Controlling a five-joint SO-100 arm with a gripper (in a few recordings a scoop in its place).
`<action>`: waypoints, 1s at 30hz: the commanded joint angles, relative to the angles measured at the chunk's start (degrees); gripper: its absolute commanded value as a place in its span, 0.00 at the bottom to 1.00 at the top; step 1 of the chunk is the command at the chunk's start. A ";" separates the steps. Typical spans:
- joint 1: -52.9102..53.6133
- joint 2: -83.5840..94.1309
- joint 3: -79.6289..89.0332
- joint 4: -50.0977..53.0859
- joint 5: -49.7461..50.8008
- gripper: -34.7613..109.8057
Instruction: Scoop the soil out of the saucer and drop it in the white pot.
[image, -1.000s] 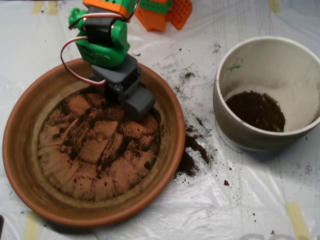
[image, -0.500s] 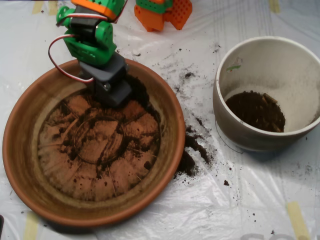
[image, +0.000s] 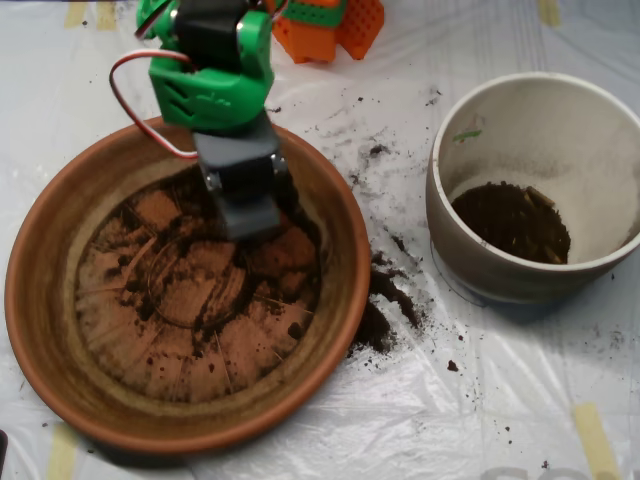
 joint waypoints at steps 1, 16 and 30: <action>-5.19 13.10 -5.27 2.46 8.00 0.24; -25.84 16.79 -24.96 10.55 21.18 0.24; -42.54 -0.70 -43.42 17.05 20.83 0.39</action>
